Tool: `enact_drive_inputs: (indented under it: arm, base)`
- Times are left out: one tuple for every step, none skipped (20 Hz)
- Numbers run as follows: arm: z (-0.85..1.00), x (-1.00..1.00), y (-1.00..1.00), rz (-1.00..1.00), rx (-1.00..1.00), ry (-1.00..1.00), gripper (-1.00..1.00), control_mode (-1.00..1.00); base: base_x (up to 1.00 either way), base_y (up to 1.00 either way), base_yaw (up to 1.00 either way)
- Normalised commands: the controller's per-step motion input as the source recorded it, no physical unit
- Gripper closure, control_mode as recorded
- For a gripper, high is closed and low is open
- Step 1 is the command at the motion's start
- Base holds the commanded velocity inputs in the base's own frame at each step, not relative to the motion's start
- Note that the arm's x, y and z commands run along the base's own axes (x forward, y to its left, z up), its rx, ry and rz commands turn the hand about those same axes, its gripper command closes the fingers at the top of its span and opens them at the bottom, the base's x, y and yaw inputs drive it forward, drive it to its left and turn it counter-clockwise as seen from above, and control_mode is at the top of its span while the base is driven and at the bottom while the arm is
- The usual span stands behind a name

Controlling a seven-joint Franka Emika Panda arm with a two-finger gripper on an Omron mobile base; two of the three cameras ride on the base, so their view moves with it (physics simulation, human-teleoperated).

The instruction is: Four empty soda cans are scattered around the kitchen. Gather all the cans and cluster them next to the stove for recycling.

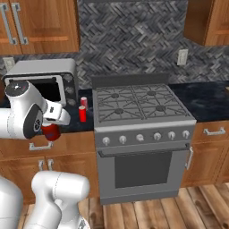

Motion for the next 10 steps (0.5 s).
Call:
enact_drive_inputs:
  arm:
    - [0.0,0.0,0.0,0.0,0.0,0.0,1.0,1.0]
    - [0.0,0.0,0.0,0.0,0.0,0.0,1.0,1.0]
    - [0.0,0.0,0.0,0.0,0.0,0.0,1.0,1.0]
    - [0.0,0.0,0.0,0.0,0.0,0.0,1.0,1.0]
    - [0.0,0.0,0.0,0.0,0.0,0.0,1.0,1.0]
    - [0.0,0.0,0.0,0.0,0.0,0.0,1.0,1.0]
    - [0.0,0.0,0.0,0.0,0.0,0.0,1.0,1.0]
    - [0.0,0.0,0.0,0.0,0.0,0.0,1.0,1.0]
    - [0.0,0.0,0.0,0.0,0.0,0.0,1.0,1.0]
    - [0.0,0.0,0.0,0.0,0.0,0.0,1.0,1.0]
  base:
    - [0.29,0.11,0.0]
    - [0.32,0.09,0.0]
    - [0.35,0.09,0.0]
    - [0.34,0.07,0.0]
    - [0.36,0.09,0.0]
    - [0.37,0.11,0.0]
    - [0.37,0.11,0.0]
    - [0.39,0.11,0.0]
    - [0.4,0.11,0.0]
    - [0.4,0.11,0.0]
